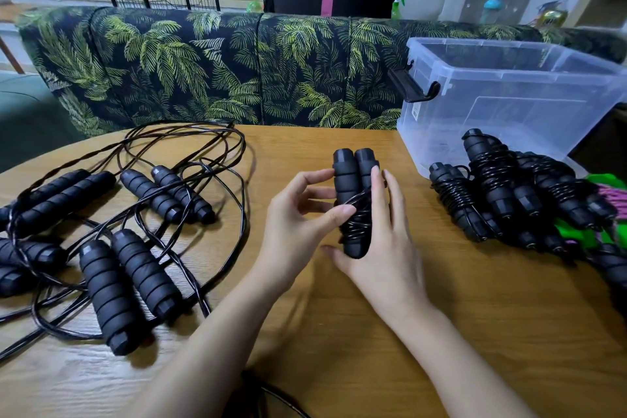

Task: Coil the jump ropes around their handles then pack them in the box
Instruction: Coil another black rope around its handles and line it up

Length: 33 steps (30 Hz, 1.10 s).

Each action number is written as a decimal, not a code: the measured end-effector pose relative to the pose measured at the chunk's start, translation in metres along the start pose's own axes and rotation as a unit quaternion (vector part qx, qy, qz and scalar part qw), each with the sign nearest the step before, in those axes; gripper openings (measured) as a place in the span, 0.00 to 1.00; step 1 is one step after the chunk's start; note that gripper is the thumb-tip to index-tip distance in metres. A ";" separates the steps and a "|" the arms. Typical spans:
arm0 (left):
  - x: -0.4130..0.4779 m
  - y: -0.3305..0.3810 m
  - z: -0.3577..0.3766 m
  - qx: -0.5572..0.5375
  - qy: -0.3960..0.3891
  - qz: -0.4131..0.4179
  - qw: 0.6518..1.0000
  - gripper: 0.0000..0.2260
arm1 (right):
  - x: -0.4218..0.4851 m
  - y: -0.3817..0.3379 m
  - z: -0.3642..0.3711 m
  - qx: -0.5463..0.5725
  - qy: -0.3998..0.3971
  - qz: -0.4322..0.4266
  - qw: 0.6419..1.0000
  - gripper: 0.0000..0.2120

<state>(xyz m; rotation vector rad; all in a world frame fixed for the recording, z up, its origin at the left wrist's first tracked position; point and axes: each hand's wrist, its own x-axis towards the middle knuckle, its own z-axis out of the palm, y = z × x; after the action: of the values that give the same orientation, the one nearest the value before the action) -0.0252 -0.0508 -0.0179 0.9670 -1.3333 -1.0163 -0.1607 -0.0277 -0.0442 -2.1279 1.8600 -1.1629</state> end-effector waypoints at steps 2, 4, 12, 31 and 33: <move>0.000 0.000 0.000 0.000 -0.012 0.008 1.000 0.21 | 0.000 0.004 0.000 0.016 0.015 -0.006 1.000 0.56; 0.001 0.000 -0.001 0.007 -0.019 0.023 1.000 0.21 | 0.000 0.006 -0.001 0.014 0.015 -0.011 1.000 0.54; 0.007 -0.001 -0.009 0.029 -0.061 0.057 0.996 0.23 | 0.001 0.009 -0.008 0.044 0.043 -0.032 0.998 0.42; 0.011 0.008 -0.023 -0.128 -0.125 -0.110 0.978 0.31 | 0.002 -0.004 -0.019 0.395 -0.054 -0.012 0.917 0.32; 0.011 0.009 -0.023 -0.132 -0.125 -0.111 0.977 0.30 | 0.003 -0.002 -0.019 0.391 -0.065 -0.015 0.918 0.32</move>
<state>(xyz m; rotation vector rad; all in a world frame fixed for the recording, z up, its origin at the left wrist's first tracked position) -0.0021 -0.0593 -0.0067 0.8155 -1.2690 -1.4859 -0.1698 -0.0220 -0.0287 -1.7019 1.0301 -1.4071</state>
